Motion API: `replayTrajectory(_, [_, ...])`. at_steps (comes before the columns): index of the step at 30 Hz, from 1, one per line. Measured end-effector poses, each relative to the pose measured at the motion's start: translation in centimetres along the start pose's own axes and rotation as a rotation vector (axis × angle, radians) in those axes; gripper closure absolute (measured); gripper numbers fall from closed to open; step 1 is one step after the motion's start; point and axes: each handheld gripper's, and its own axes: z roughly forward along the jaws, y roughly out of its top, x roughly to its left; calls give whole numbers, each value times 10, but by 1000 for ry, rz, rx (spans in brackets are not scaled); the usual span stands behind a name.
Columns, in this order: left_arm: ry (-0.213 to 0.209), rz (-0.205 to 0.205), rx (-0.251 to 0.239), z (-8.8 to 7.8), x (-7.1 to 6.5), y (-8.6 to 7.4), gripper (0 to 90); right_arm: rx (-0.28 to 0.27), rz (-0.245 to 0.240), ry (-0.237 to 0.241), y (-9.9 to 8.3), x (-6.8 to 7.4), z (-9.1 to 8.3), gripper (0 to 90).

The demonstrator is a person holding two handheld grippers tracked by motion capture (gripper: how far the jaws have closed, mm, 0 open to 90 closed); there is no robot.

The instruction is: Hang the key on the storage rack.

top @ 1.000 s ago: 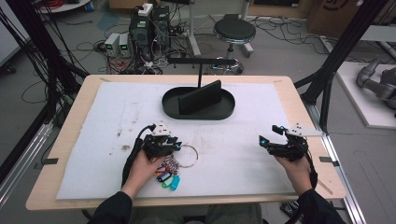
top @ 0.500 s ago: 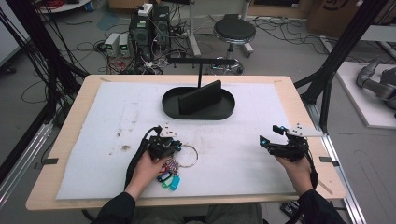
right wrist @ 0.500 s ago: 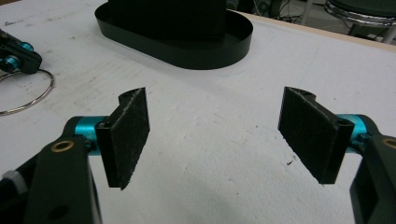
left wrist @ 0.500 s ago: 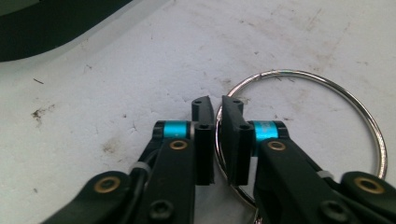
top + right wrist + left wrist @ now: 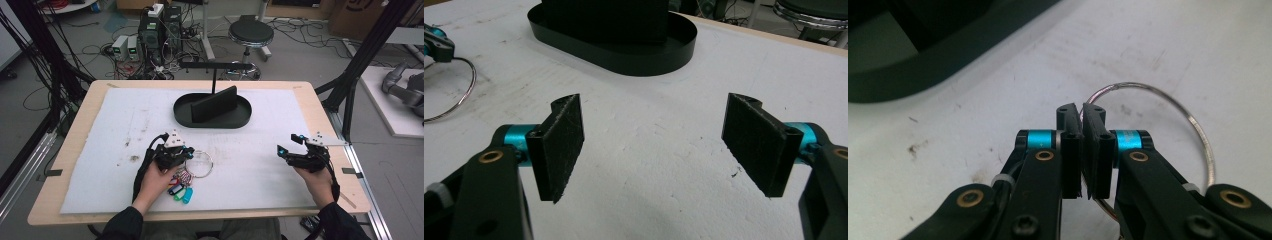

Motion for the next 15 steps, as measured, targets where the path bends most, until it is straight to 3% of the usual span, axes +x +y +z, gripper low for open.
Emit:
replayTrajectory(8, [-6,27,-117,-18,-4,4,863,-4,-5,1,1,1,0,252])
replayTrajectory(15, [-64,80,-186,-29,-17,6,862,-5,-6,6,1,1,2,252])
